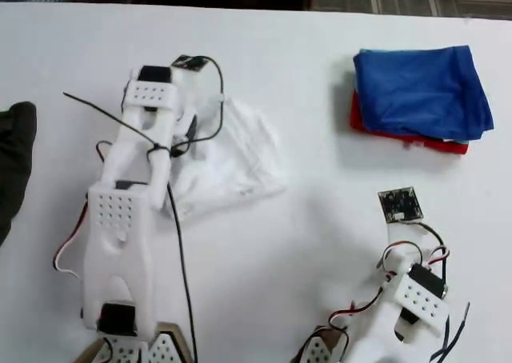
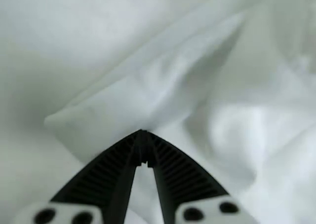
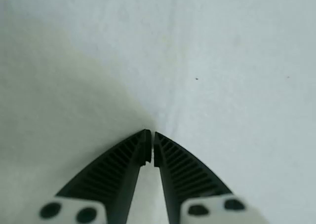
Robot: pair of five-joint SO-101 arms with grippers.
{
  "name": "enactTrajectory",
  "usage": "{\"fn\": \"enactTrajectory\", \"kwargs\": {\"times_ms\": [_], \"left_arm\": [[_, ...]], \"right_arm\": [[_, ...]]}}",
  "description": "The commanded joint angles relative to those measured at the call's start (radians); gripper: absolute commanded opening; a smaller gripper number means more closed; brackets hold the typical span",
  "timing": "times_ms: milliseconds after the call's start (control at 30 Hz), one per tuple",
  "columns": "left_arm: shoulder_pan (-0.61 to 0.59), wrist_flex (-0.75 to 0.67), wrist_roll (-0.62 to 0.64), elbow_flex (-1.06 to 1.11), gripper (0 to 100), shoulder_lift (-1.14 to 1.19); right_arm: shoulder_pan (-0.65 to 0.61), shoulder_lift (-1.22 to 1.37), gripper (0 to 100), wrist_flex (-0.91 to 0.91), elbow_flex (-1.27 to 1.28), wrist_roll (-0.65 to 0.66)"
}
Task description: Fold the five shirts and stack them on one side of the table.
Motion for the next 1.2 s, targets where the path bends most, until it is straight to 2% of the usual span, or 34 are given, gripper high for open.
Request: {"fn": "enactTrajectory", "kwargs": {"times_ms": [0,67,167,400,600,733,933,1167], "left_arm": [[-0.011,0.035,-0.002,-0.038,2,-0.072],[0.002,0.058,-0.002,-0.038,2,-0.103],[0.003,0.068,-0.002,-0.038,2,-0.144],[-0.034,0.060,-0.002,-0.030,2,-0.160],[-0.095,0.025,-0.002,-0.028,2,-0.158],[-0.123,0.006,-0.002,-0.027,2,-0.157],[-0.120,-0.028,-0.002,-0.027,2,-0.153],[-0.078,-0.037,0.044,-0.038,2,-0.025]], "right_arm": [[0.010,-0.022,1.9,-0.024,-0.008,-0.009],[0.002,-0.022,1.9,-0.015,-0.043,-0.051],[-0.062,-0.010,1.9,0.053,-0.196,-0.203],[-0.479,0.153,1.9,0.236,-0.609,-0.307],[-0.777,0.456,1.9,0.239,-0.858,-0.497],[-0.946,0.668,1.9,0.239,-1.020,-0.555],[-1.044,0.929,1.9,0.239,-1.231,-0.589],[-1.061,1.090,1.9,0.239,-1.341,-0.589]]}}
